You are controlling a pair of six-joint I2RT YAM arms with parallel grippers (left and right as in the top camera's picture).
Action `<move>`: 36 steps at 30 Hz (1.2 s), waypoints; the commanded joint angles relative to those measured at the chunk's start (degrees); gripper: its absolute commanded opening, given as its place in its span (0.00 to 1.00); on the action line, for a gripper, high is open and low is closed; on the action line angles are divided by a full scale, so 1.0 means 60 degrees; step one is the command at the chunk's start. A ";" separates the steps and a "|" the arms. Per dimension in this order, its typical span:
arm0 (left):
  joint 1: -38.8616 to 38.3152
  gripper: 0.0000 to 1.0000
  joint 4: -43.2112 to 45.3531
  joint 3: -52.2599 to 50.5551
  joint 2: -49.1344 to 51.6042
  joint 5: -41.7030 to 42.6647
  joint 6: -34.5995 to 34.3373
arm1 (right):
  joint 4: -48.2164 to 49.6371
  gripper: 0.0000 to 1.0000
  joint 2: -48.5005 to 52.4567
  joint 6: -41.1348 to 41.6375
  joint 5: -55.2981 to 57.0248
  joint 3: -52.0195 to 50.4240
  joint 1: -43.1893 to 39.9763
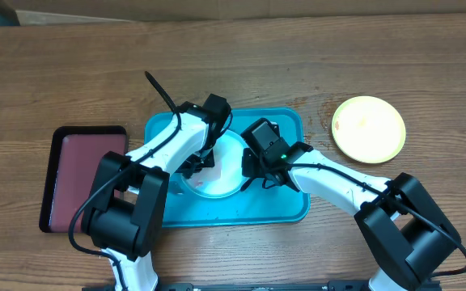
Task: Clean dirty plates on tray and stack at the side
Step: 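Scrub the light blue plate with the sponge while the right gripper holds it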
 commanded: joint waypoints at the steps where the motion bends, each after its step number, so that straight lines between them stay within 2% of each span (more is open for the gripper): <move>1: 0.0474 0.04 -0.0790 0.0896 0.0215 -0.1909 -0.0798 | -0.0262 0.06 0.0040 0.0004 0.0743 -0.0040 -0.0215; 4: 0.0466 0.04 -0.1060 0.1807 0.0124 -0.1053 -0.0659 | -0.0262 0.06 0.0040 0.0004 0.0743 -0.0040 -0.0215; 8: 0.0466 0.04 -0.0754 0.2463 0.0109 0.1439 0.0350 | -0.0255 0.06 0.0040 0.0007 0.0747 -0.0040 -0.0215; 13: 0.0412 0.04 0.0266 0.2124 0.0117 0.4113 0.0994 | -0.0255 0.06 0.0040 0.0007 0.0812 -0.0040 -0.0215; 17: 0.0186 0.04 0.1155 0.1435 0.0120 0.5512 0.1472 | -0.0255 0.06 0.0040 0.0007 0.0812 -0.0040 -0.0215; 25: 0.0098 0.04 0.2823 -0.0219 0.0120 0.5195 0.1282 | -0.0255 0.06 0.0040 0.0007 0.0812 -0.0040 -0.0215; 29: 0.0109 0.04 0.2838 -0.0565 0.0120 0.3464 0.1282 | -0.0262 0.06 0.0040 0.0007 0.0809 -0.0040 -0.0215; 36: 0.0481 0.04 0.1035 0.0084 0.0117 0.0018 0.1122 | -0.0262 0.06 0.0040 0.0004 0.0812 -0.0040 -0.0215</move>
